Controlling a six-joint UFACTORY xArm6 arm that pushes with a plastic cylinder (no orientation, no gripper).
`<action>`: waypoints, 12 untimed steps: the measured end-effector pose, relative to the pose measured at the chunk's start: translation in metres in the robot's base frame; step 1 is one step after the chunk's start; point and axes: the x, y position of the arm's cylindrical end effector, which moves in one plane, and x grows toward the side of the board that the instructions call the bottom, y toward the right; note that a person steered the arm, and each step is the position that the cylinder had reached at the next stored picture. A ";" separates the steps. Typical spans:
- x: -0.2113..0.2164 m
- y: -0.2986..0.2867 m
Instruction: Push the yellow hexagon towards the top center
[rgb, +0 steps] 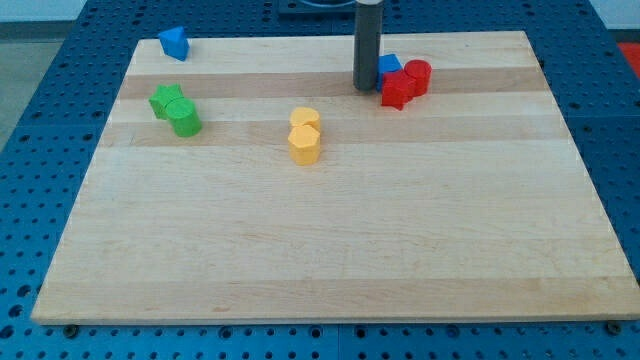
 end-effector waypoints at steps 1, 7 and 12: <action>0.023 -0.013; 0.132 -0.081; 0.102 -0.042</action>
